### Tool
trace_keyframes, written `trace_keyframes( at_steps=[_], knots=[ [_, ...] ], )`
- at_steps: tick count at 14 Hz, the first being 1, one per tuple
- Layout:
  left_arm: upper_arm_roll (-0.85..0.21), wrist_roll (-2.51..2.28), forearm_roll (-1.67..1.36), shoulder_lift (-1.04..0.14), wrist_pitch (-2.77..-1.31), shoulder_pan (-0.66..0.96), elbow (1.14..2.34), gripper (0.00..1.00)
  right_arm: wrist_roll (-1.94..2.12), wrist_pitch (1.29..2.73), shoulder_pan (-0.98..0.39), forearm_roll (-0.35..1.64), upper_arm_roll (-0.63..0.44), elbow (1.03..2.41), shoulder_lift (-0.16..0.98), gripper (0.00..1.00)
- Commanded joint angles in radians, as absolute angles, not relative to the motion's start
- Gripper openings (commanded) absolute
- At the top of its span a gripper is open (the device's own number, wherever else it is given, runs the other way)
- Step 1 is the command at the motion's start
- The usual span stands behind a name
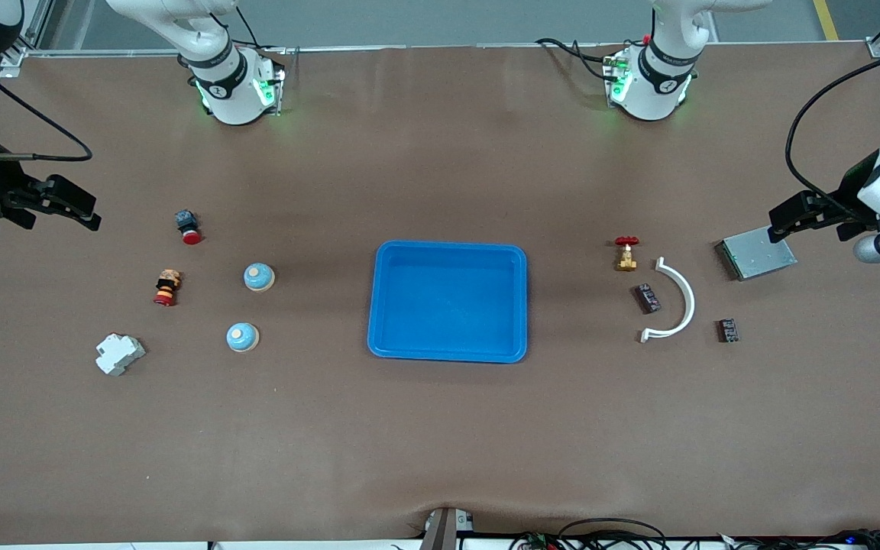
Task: Place electrolytic capacitor and blue bell in tray
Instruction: 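Lower the right gripper onto a blue bell while the left gripper reaches a capacitor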
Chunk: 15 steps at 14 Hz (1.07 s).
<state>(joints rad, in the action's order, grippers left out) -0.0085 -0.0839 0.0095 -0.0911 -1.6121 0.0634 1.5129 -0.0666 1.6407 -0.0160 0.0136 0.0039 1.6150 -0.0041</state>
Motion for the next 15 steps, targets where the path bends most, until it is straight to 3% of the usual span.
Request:
trace_keyframes(
  at_steps=[1,10,13,15],
  knots=[
    [-0.015,-0.090,-0.003,-0.089,-1.603,0.058,1.508,1.00,-0.061,1.641,-0.006,0.009,0.009,1.649,-0.040,1.00],
    [-0.014,-0.086,-0.003,-0.094,-1.603,0.060,1.503,1.00,-0.080,1.663,-0.001,0.003,0.017,1.718,-0.054,1.00],
    [-0.014,-0.074,-0.011,-0.098,-1.603,0.051,1.511,1.00,-0.120,1.733,-0.012,0.014,0.023,1.797,-0.057,1.00],
    [-0.012,-0.045,0.003,-0.098,-1.603,0.048,1.512,1.00,-0.159,1.855,-0.054,0.012,0.021,1.908,-0.071,1.00]
  ],
)
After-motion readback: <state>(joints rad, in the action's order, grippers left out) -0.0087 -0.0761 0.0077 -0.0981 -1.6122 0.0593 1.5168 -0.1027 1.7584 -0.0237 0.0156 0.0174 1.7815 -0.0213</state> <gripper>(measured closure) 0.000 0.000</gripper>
